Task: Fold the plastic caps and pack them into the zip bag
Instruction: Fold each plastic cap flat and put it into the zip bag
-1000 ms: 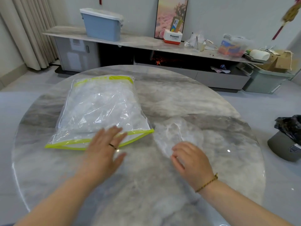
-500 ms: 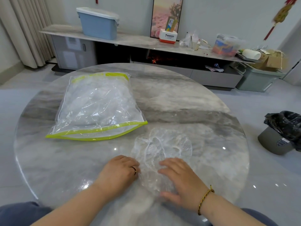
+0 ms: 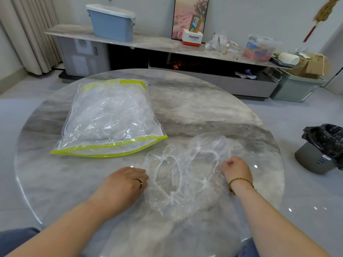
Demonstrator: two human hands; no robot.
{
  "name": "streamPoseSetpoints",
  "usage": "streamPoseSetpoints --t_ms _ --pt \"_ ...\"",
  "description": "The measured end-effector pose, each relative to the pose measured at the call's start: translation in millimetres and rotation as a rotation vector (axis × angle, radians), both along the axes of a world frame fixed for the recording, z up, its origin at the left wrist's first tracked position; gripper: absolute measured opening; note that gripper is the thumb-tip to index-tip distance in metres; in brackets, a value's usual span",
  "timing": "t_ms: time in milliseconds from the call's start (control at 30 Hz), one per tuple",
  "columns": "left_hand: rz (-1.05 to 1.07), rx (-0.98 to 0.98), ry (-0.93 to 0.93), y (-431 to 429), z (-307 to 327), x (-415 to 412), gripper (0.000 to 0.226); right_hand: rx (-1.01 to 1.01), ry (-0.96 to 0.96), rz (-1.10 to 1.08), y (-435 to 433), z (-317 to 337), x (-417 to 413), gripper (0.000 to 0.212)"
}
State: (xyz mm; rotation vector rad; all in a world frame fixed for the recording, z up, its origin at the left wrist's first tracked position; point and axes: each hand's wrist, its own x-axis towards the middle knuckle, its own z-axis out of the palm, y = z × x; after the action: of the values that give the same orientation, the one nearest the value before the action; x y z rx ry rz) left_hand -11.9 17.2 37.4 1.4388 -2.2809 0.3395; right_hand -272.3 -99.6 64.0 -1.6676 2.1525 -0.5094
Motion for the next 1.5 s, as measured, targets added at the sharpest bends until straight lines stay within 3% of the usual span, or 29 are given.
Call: streamPoseSetpoints --t_ms 67,167,267,367,433,500,567,633,733,767,833,933,1033,1100,1167,1233,1300,1367,1500 --pt "0.011 0.109 0.009 2.5 -2.8 -0.7 0.036 -0.057 -0.095 -0.107 -5.9 3.7 -10.2 0.022" --pt "0.102 0.244 0.134 5.7 -5.4 -3.3 0.034 -0.126 -0.075 -0.009 -3.1 11.4 -10.0 0.046" --pt "0.302 0.387 0.277 10.4 1.4 -2.8 0.065 -0.15 0.034 0.427 28.7 17.6 9.1 0.063" --pt "0.366 0.469 0.33 13.0 -1.6 -4.2 0.046 -0.268 0.351 0.978 71.6 4.4 21.9 0.077" --pt "0.384 0.492 0.368 14.4 2.8 -5.0 0.042 -0.26 0.436 1.146 90.0 -9.8 24.8 0.069" --pt "0.376 0.522 0.419 15.7 6.1 -5.4 0.045 -0.24 0.462 1.121 95.3 -11.9 29.4 0.064" --pt "0.391 0.554 0.459 17.5 7.8 -4.7 0.023 -0.314 0.36 1.091 89.6 -14.6 33.0 0.044" --pt "0.407 0.536 0.514 18.8 9.8 -3.0 0.029 -0.254 0.262 1.088 83.3 -12.5 36.4 0.031" --pt "0.42 0.523 0.547 21.3 10.3 -0.4 0.034 -0.097 0.088 0.956 81.3 -11.5 38.6 0.054" --pt "0.436 0.528 0.581 21.4 10.9 -0.6 0.034 -0.047 -0.02 0.879 82.6 -9.7 38.0 0.051" --pt "0.477 0.561 0.689 19.6 10.4 -0.5 0.03 0.027 -0.242 0.705 80.4 -7.0 37.0 0.026" --pt "0.546 0.59 0.775 17.5 9.3 -4.2 0.025 0.092 -0.391 0.536 76.3 -5.8 35.0 0.025" --pt "0.621 0.57 0.752 14.5 11.8 -6.8 0.024 0.123 -0.386 0.436 73.9 -3.5 36.2 0.018" --pt "0.663 0.588 0.697 10.6 13.5 -9.3 0.012 0.136 -0.304 0.405 71.9 -1.4 38.7 0.008" --pt "0.701 0.487 0.595 10.6 15.3 -12.3 0.016 0.074 -0.05 0.462 70.5 -4.1 43.8 0.03" --pt "0.59 0.196 0.413 7.9 10.2 -14.6 0.029 -0.265 0.159 0.524 70.3 -8.9 49.3 0.039" --pt "0.388 0.027 0.291 8.2 7.8 -23.3 0.029 -0.574 0.109 0.612 72.8 -20.7 58.7 0.036" --pt "0.248 0.11 0.192 5.3 1.0 -30.3 0.04 -0.641 0.145 0.742 76.4 -32.0 71.7 0.032" --pt "0.25 0.417 0.008 -1.3 -12.8 -27.7 0.065 -0.511 0.301 0.801 78.8 -44.7 88.8 0.044"
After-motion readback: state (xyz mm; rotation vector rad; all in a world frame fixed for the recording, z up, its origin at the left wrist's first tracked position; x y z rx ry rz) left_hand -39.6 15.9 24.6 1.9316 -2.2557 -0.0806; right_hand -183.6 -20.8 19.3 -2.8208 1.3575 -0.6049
